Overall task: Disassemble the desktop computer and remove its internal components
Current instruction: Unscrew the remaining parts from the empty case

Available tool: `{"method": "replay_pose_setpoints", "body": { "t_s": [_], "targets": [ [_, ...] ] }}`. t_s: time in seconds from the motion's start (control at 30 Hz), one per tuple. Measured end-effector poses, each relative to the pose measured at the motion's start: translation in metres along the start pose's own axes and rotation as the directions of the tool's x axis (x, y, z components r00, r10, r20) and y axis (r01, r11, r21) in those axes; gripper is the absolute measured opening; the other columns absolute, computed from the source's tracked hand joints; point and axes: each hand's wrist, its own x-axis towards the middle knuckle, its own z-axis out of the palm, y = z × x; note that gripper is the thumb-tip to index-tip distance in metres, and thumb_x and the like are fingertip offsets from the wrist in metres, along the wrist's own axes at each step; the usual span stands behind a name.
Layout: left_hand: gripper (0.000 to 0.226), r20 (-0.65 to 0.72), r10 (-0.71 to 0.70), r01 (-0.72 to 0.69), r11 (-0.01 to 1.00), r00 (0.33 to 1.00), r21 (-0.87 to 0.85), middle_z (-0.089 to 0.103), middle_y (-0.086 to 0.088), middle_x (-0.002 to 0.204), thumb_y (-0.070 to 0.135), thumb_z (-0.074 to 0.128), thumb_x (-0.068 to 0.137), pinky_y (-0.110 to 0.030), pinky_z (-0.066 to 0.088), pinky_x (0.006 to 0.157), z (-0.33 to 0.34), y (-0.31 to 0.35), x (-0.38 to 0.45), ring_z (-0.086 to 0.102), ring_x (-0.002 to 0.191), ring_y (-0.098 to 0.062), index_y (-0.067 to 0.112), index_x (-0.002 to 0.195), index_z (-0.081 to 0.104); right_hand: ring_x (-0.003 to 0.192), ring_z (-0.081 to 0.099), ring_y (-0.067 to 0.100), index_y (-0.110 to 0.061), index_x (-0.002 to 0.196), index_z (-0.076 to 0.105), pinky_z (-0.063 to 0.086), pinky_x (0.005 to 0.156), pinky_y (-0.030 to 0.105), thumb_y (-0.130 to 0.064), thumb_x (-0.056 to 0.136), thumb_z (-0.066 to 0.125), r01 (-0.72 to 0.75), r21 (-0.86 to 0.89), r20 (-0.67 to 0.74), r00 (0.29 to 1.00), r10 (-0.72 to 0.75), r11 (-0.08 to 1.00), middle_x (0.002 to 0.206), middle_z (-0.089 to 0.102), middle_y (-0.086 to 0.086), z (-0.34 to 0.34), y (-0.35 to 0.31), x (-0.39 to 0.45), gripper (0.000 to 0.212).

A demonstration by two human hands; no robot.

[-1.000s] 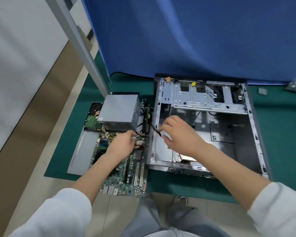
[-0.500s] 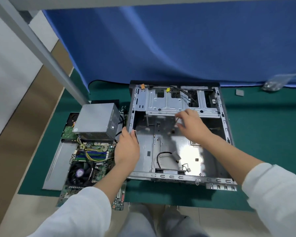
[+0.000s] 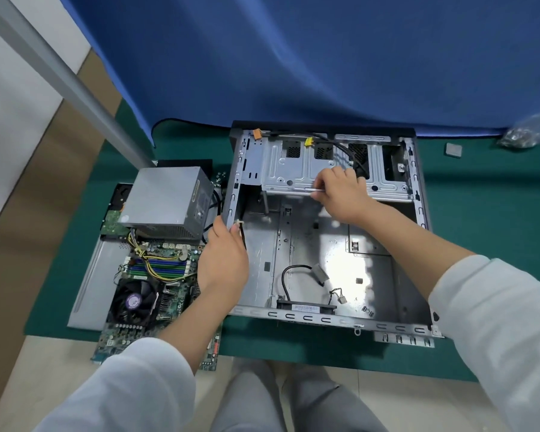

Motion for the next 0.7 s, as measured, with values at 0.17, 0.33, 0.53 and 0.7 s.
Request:
{"method": "replay_pose_setpoints", "body": {
  "t_s": [0.17,0.33,0.53,0.7],
  "targets": [
    [0.049,0.002,0.013,-0.013,1.0,1.0,-0.017,0.051,-0.021,0.129,0.034,0.023,0.102,-0.032,0.039,0.057,0.001,0.0,0.0,0.063,0.091,-0.037,0.003,0.139,0.029,0.094,0.028,0.018,-0.026,0.097,0.042,0.019,0.08,0.036,-0.036,0.1,0.038,-0.019,-0.019,-0.015,1.0,0.019,1.0,0.101,0.043,-0.005,-0.005,-0.004,-0.01,0.011],
    [0.054,0.077,-0.04,0.058,0.967,0.996,-0.247,0.051,-0.018,0.131,0.04,0.027,0.101,-0.037,0.043,0.076,-0.003,-0.004,0.0,0.057,0.104,-0.034,0.008,0.145,0.024,0.087,0.037,0.021,-0.019,0.095,0.042,0.028,0.074,0.035,-0.03,0.102,0.035,-0.095,0.146,-0.052,0.993,0.103,0.985,0.09,0.048,0.003,-0.013,-0.022,-0.047,0.015],
    [0.07,0.304,-0.136,0.289,0.787,0.943,-0.545,0.062,-0.013,0.101,0.038,0.036,0.1,-0.044,0.044,0.089,-0.018,-0.01,-0.004,0.048,0.117,-0.038,0.015,0.149,-0.008,0.058,0.043,0.013,-0.019,0.108,0.05,0.037,0.054,0.028,-0.024,0.102,0.035,-0.17,0.519,0.045,0.984,0.172,0.838,0.071,0.053,-0.002,-0.011,-0.026,-0.117,0.016],
    [0.067,0.217,-0.02,0.09,0.945,0.976,-0.314,-0.002,-0.016,0.158,0.03,0.046,0.097,-0.044,-0.003,0.116,-0.027,0.005,-0.041,-0.015,0.144,-0.027,0.015,0.15,0.009,0.058,0.045,0.01,-0.027,0.096,0.05,0.041,0.058,0.025,-0.017,0.102,0.035,-0.275,0.711,0.084,0.947,0.309,0.648,0.069,0.054,-0.004,-0.003,-0.018,-0.156,0.019]
  ]
}}
